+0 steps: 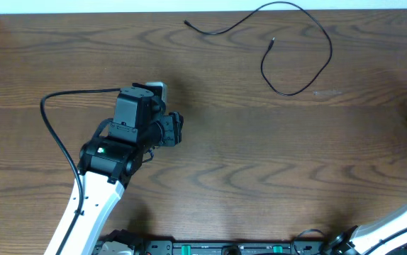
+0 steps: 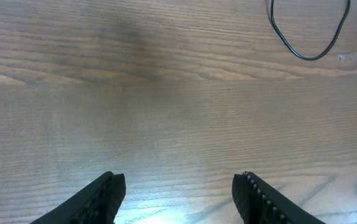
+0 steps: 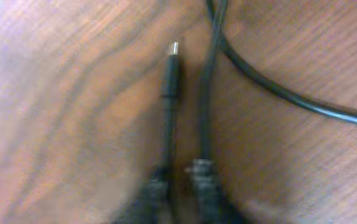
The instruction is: Untangle cables
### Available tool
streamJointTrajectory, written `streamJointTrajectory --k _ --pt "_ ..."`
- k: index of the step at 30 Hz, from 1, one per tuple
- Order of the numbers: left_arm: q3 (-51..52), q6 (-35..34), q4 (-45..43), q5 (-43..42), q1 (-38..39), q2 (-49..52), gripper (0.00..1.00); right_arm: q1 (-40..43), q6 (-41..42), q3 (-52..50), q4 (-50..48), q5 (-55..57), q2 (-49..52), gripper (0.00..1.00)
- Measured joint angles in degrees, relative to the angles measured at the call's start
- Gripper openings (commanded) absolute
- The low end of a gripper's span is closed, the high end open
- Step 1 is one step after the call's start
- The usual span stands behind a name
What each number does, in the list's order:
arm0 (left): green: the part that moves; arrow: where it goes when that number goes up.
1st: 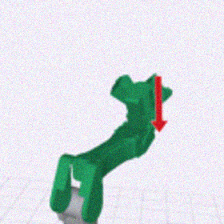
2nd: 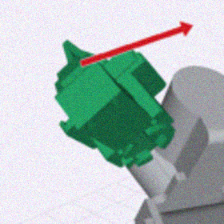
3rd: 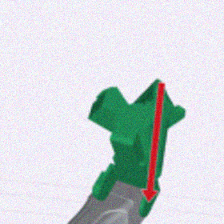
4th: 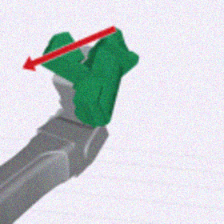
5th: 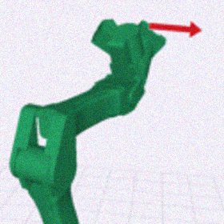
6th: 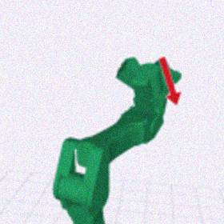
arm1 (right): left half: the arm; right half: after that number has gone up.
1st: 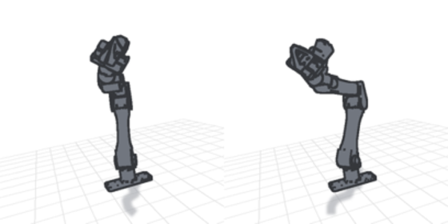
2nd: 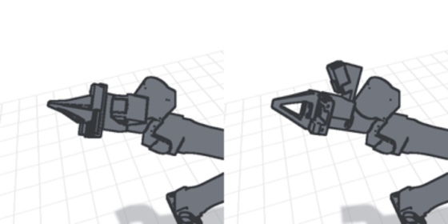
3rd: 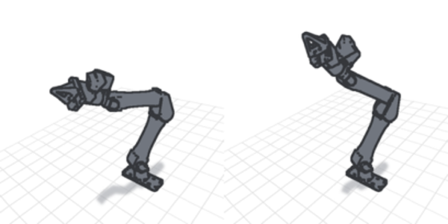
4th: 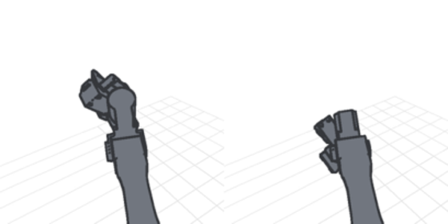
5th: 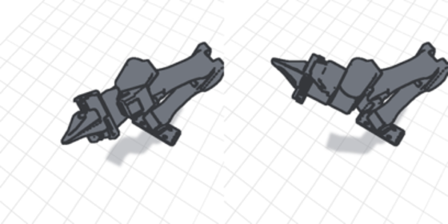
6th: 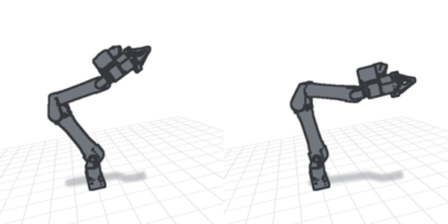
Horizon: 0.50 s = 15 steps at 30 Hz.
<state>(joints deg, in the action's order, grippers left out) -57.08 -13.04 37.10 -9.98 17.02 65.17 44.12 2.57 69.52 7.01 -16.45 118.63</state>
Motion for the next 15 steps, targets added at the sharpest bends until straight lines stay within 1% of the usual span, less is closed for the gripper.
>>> streamJointTrajectory --k 4,8,15 --pt "0.0 0.0 0.0 -0.02 0.0 0.0 0.61 -0.09 1.86 -0.04 -2.82 -5.75 0.04 0.99" --pt "0.0 0.0 0.02 -0.02 0.0 0.0 0.61 -0.02 4.74 1.09 -1.66 -10.1 0.11 0.99" --pt "0.0 0.0 0.0 -0.02 0.0 0.0 0.61 -0.74 8.63 2.69 4.28 -8.87 -1.14 0.99"
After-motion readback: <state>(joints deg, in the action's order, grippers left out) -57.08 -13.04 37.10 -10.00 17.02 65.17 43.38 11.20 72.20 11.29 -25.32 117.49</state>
